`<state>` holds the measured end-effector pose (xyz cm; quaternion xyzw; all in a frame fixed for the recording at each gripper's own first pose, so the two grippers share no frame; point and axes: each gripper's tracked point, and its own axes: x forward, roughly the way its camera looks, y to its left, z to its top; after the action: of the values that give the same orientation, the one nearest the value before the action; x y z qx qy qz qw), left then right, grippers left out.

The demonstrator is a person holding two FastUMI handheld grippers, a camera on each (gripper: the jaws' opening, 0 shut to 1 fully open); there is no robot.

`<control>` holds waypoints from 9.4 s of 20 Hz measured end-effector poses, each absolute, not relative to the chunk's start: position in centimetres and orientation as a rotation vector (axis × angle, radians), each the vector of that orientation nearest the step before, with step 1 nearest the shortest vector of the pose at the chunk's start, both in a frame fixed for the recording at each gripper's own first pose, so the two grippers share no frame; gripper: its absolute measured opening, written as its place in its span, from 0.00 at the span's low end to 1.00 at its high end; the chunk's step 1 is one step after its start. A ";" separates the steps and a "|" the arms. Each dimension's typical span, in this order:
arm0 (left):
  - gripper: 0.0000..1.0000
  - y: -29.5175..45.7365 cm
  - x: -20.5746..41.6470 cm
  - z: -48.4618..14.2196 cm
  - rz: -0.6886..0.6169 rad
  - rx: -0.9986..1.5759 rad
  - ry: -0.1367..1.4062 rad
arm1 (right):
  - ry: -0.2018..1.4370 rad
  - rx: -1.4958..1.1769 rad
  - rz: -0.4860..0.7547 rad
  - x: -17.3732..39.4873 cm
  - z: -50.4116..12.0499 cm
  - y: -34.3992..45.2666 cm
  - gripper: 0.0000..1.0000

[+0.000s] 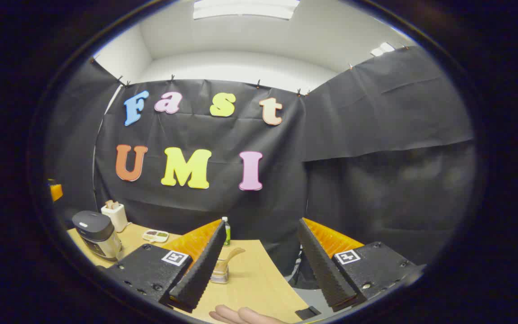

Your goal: Close the left gripper, press the button to open the rice cooker; take a wooden spoon from the chopstick holder with the right hand, scoop a spoonful of rice and pour it into the rice cooker, then put the wooden spoon back into the chopstick holder.

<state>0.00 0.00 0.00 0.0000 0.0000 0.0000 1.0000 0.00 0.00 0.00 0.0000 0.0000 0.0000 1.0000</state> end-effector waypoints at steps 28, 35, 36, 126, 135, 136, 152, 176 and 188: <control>0.91 6.3 3.0 -1.7 0.114 -0.034 0.052 | -0.001 0.090 0.064 -2.3 -1.0 0.1 1.00; 0.46 6.0 5.5 -4.6 0.060 -0.085 0.170 | -0.092 0.091 0.081 -2.0 -0.6 -0.8 1.00; 0.46 6.1 5.9 -5.1 0.065 -0.077 0.181 | -0.114 0.078 0.065 -1.9 -0.4 -1.3 1.00; 0.94 5.4 -7.9 -5.0 0.126 0.030 -0.055 | 0.364 0.325 0.225 27.7 -28.2 12.0 0.24; 0.94 6.3 -9.2 -6.0 0.123 0.039 -0.048 | 0.257 0.225 0.274 25.2 -21.1 13.6 0.19; 0.94 6.6 -9.4 -6.1 0.123 0.037 -0.046 | 0.232 0.198 0.285 24.7 -19.9 13.9 0.18; 0.94 7.0 -10.5 -8.5 0.103 0.054 0.001 | 0.190 0.087 0.485 14.2 -11.6 30.9 0.12; 0.94 7.6 -10.0 -11.0 0.100 0.051 0.066 | 0.469 0.472 0.538 12.5 -25.1 38.1 0.12; 0.94 8.1 -10.0 -11.5 0.097 0.047 0.079 | 0.686 1.103 0.491 13.1 -24.1 35.1 0.11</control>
<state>-10.04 8.10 -11.49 0.0232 0.0396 0.0485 0.9978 13.14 35.06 -24.09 0.5083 0.3159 0.2264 0.7685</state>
